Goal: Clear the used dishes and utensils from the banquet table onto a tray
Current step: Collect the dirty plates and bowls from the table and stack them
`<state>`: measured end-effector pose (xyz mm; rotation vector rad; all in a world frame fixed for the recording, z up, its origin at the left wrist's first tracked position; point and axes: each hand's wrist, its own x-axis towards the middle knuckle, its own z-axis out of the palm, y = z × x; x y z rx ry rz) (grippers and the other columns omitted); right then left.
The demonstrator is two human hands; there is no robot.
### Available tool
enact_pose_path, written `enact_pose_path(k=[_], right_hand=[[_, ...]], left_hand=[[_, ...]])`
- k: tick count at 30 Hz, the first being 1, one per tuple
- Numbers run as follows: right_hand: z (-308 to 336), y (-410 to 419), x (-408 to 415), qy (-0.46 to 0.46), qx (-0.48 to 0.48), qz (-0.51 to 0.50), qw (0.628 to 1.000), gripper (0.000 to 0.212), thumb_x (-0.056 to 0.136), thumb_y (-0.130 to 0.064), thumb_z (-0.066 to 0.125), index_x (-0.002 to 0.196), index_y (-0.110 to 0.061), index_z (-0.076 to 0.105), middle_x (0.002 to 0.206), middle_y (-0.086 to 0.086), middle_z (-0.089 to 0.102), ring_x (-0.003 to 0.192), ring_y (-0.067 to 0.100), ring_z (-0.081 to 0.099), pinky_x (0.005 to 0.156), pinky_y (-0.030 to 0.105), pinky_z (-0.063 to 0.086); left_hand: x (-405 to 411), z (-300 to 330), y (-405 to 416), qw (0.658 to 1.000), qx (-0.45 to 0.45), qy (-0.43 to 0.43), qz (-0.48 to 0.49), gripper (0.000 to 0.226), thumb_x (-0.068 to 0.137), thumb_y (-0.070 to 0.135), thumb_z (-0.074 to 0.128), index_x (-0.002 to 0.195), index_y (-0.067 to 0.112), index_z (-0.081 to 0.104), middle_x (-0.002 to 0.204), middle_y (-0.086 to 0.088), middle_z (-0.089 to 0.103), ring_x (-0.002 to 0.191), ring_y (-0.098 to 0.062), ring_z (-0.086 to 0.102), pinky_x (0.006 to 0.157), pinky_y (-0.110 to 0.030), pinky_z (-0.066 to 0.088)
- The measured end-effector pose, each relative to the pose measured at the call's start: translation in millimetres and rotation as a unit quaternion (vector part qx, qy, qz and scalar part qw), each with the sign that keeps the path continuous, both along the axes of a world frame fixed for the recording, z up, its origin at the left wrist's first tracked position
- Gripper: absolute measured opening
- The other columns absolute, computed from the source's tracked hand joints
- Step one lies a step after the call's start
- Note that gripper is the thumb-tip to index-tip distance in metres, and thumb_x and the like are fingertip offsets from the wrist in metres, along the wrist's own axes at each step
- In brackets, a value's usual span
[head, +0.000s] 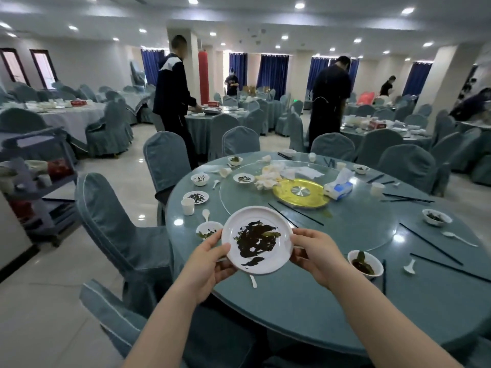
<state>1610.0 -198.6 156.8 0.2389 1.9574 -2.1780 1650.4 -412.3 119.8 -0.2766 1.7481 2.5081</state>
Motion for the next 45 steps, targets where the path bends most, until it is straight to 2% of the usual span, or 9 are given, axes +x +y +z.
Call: enact_pose_path(k=[3,13,20,24,29,34,37,41,45], right_hand=[[-3.7,-23.9,-3.4,0.001,0.003,0.001,1.000,0.010,0.087,0.000,0.061,0.095,-0.005,0.066,0.071,0.007,0.072,0.058,0.016,0.063,0.055,0.026,0.053],[-6.0,-167.1,-48.7,-0.008,-0.018,-0.017,1.000,0.014,0.085,0.000,0.063,0.098,-0.005,0.063,0.066,0.006,0.072,0.058,0.018,0.064,0.056,0.028,0.054],[-20.1,-289.3,-79.4,-0.025,-0.055,0.007,0.998,0.019,0.084,0.001,0.063,0.103,-0.001,0.066,0.085,0.016,0.069,0.077,0.028,0.057,0.072,0.036,0.054],[-25.3,-317.7,-101.4,-0.021,-0.031,-0.003,0.999,0.015,0.090,-0.005,0.060,0.103,-0.005,0.066,0.090,0.013,0.068,0.067,0.022,0.062,0.065,0.032,0.053],[-31.5,-343.1,-137.2,-0.014,-0.015,0.008,1.000,0.013,0.092,-0.007,0.057,0.100,-0.008,0.067,0.082,0.007,0.071,0.063,0.019,0.064,0.060,0.028,0.052],[-44.3,-393.0,-176.1,-0.019,-0.004,0.028,0.999,0.012,0.093,-0.009,0.055,0.098,-0.011,0.066,0.076,0.002,0.073,0.062,0.017,0.064,0.059,0.027,0.052],[-51.7,-433.0,-200.7,-0.031,-0.007,0.033,0.999,0.013,0.093,-0.008,0.054,0.099,-0.011,0.066,0.077,0.004,0.072,0.060,0.017,0.063,0.060,0.028,0.050],[-63.0,-494.3,-243.8,-0.027,-0.012,0.004,1.000,0.014,0.094,-0.009,0.054,0.102,-0.010,0.066,0.084,0.007,0.072,0.065,0.019,0.063,0.064,0.029,0.050],[-84.1,-556.1,-275.6,-0.048,-0.030,-0.041,0.998,0.013,0.096,-0.009,0.052,0.100,-0.011,0.064,0.079,0.005,0.075,0.071,0.020,0.065,0.063,0.029,0.050]], left_hand=[[-1.3,-1.9,-23.6,1.000,-0.001,0.001,0.005,0.033,0.096,0.006,0.048,0.112,0.031,0.062,0.092,-0.003,0.075,0.067,-0.015,0.069,0.058,-0.026,0.055],[-48.2,-0.8,-168.6,1.000,0.022,-0.004,0.002,0.033,0.096,0.004,0.050,0.119,0.027,0.057,0.095,-0.010,0.075,0.064,-0.017,0.069,0.057,-0.030,0.057],[-75.6,-3.4,-294.5,0.999,-0.013,-0.009,0.051,0.037,0.096,0.006,0.050,0.128,0.024,0.054,0.095,-0.008,0.075,0.069,-0.019,0.071,0.057,-0.030,0.057],[-88.9,-10.2,-341.0,0.994,0.012,-0.015,0.105,0.040,0.094,0.006,0.053,0.132,0.022,0.053,0.096,-0.009,0.074,0.069,-0.019,0.072,0.052,-0.027,0.055],[-110.1,-13.8,-378.5,0.990,0.036,-0.004,0.135,0.042,0.096,0.003,0.048,0.135,0.017,0.050,0.083,-0.009,0.070,0.042,-0.006,0.058,0.048,-0.026,0.055],[-130.6,-16.1,-432.8,0.985,0.048,0.014,0.167,0.040,0.096,0.003,0.048,0.134,0.015,0.050,0.079,-0.008,0.063,0.037,-0.003,0.047,0.048,-0.023,0.054],[-146.3,-19.9,-479.1,0.981,0.063,0.007,0.183,0.040,0.095,0.004,0.049,0.133,0.017,0.051,0.088,-0.008,0.068,0.045,-0.005,0.056,0.049,-0.023,0.055],[-184.8,-23.2,-554.4,0.983,0.062,0.013,0.175,0.041,0.094,0.006,0.052,0.132,0.021,0.051,0.079,0.000,0.075,0.058,-0.015,0.060,0.052,-0.024,0.056],[-224.3,-19.4,-625.6,0.988,0.054,0.005,0.146,0.044,0.093,0.005,0.054,0.133,0.022,0.051,0.092,-0.004,0.075,0.076,-0.021,0.070,0.056,-0.026,0.056]])
